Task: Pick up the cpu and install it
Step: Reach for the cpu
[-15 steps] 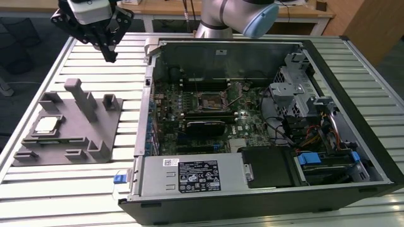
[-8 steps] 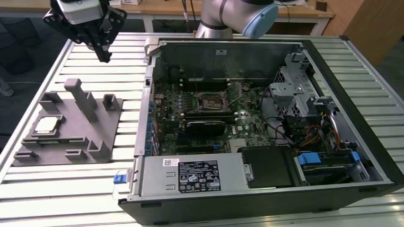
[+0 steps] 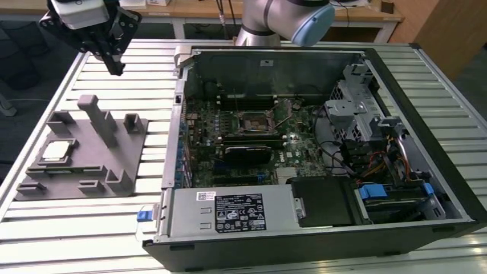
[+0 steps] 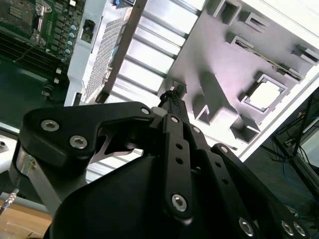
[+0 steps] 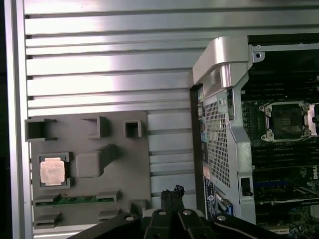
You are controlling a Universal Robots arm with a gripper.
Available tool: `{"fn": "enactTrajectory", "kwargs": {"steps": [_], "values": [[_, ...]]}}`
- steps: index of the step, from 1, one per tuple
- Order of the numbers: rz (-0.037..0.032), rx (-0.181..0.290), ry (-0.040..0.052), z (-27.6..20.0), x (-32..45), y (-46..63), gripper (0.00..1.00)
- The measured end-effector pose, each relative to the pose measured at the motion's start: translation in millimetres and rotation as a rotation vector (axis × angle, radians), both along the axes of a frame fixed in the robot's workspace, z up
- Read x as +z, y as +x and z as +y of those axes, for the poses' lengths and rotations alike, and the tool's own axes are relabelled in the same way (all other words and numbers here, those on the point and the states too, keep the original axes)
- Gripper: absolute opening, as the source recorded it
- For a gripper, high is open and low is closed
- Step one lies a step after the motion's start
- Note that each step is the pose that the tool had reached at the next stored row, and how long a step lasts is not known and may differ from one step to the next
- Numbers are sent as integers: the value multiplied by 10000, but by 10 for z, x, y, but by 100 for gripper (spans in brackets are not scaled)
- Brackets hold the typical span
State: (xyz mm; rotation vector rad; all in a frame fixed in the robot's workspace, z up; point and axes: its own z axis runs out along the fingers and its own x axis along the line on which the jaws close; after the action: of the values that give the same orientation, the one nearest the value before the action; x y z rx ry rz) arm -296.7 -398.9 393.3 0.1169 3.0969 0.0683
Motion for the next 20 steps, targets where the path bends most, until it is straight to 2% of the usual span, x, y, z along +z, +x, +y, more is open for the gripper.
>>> {"fn": "enactTrajectory", "kwargs": {"steps": [20], "values": [[-30,0,-1,0,0,-446,11]]}}
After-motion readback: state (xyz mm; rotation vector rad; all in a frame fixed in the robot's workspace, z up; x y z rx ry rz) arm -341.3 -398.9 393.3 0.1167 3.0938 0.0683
